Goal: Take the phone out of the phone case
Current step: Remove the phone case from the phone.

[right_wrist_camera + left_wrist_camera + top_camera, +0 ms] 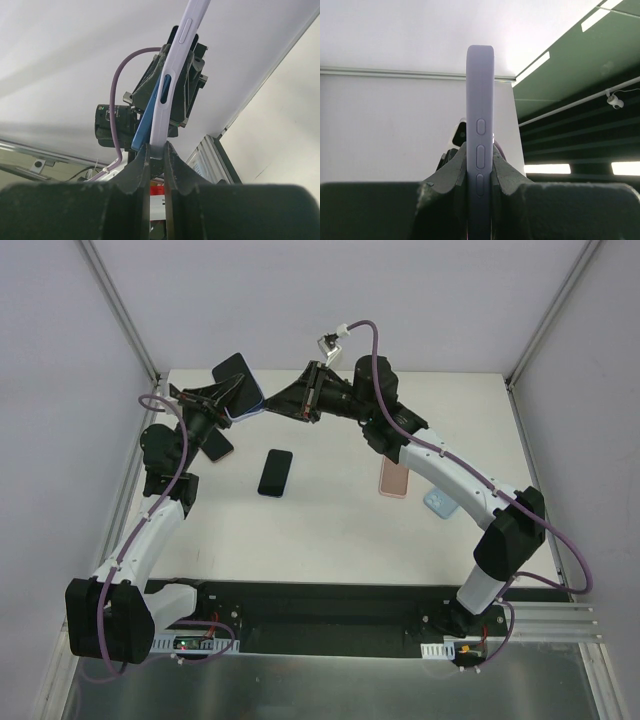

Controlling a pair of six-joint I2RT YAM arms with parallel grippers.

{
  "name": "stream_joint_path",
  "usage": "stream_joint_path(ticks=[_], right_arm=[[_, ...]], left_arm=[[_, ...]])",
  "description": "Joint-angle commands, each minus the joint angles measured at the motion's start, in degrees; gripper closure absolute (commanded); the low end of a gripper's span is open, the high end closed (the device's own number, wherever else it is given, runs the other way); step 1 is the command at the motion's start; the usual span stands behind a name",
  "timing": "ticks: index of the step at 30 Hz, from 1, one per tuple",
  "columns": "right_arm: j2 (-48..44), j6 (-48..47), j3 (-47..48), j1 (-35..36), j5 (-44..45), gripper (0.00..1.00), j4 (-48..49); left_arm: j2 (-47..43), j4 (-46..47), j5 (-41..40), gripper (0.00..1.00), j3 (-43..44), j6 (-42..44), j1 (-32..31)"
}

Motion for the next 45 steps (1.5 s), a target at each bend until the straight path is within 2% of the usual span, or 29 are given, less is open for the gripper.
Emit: stream_joint_path(ticks=[1,8,12,14,15,20,26,29,32,35,38,42,45], right_arm=[[6.88,-1.98,-0.47,-0.73,18.8,0.99,-9.81],[8.63,-1.45,3.39,0.15,21.26,0.99,-10.68],[11.52,-1.19,6.91,0.94,19.78,0.98,-11.65],[12.5,-0.93,8.75,1.11,18.9,0.88,-12.09],[13.02,-1.01,9.02,1.2,18.54,0.87,-12.09],[13.64,-0.75,9.2,1.38,18.1,0.83,-12.53],[13.82,0.92,7.62,0.85,18.45,0.82,-12.71],[13.21,2.93,4.73,0.33,18.02,0.82,-8.86],[12.76,4.26,3.14,-0.11,15.91,0.82,-4.38],[14.52,4.7,5.67,-0.12,9.33,0.74,-0.59],[16.72,4.17,7.79,0.23,0.64,0.73,1.61],[16.29,1.01,7.36,0.85,-1.06,0.73,0.92],[16.54,-2.59,10.41,1.38,-1.5,0.74,-2.85]], left_arm=[[-5.55,15.02,20.96,1.0,6.57,-12.71,-4.02],[-6.07,12.47,23.07,1.0,5.96,-8.41,-4.11],[-5.9,10.63,24.65,1.0,6.39,-4.2,-4.11],[-5.38,10.28,25.35,1.0,6.4,-3.31,-4.11],[-5.11,10.28,26.05,1.0,6.4,-2.43,-4.11],[-4.23,10.1,27.11,1.0,6.39,0.03,-4.11],[-3.18,7.38,31.51,1.0,10.52,9.95,-4.11],[-2.82,7.64,33.0,1.0,10.26,11.72,-4.11],[-2.21,8.08,33.88,1.0,9.04,13.48,-4.11],[-0.72,8.25,35.37,1.0,7.8,15.5,-4.11],[1.83,13.43,36.34,1.0,6.75,12.88,-4.11],[3.77,16.6,36.34,1.0,5.87,11.55,-4.46],[4.38,16.69,36.25,1.0,6.04,12.17,-5.95]])
